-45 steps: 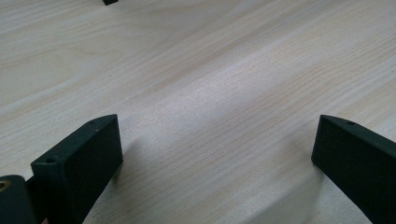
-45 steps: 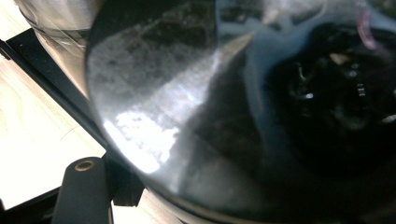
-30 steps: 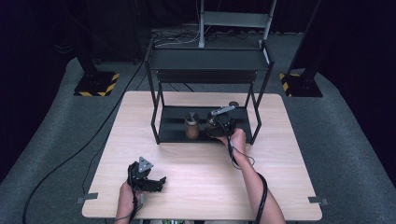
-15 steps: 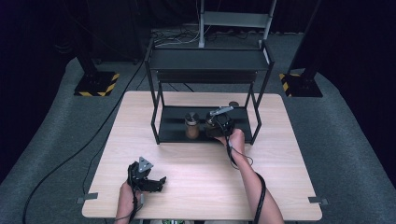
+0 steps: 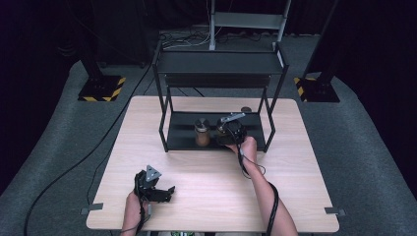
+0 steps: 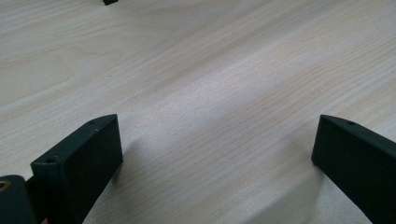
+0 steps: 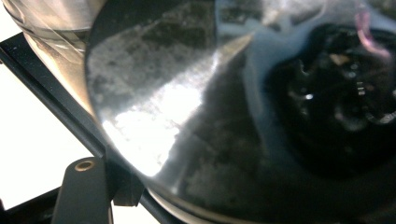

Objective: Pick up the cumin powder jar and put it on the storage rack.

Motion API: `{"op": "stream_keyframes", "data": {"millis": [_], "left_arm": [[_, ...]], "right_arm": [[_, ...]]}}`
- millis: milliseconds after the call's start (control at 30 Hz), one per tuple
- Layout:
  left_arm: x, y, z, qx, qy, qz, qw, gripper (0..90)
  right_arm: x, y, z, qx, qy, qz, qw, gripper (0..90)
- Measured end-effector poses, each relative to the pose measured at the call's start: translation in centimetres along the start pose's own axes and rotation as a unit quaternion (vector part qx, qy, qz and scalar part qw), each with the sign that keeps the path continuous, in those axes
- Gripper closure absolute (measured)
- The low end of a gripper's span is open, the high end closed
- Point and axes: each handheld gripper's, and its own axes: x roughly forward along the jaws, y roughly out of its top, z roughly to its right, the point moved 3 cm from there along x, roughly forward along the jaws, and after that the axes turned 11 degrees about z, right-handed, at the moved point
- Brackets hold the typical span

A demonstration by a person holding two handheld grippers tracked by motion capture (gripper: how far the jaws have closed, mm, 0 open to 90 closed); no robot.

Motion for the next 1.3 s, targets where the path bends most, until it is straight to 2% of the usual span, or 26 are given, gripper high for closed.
{"op": "stream_keyframes", "data": {"millis": [1300], "left_arm": [[0.0,0.0,0.0,0.000,0.000,0.000,1.0000,1.7]], "right_arm": [[1.1,-0.1,-0.3,0.003,0.018,-0.010,0.9998,30.0]]}}
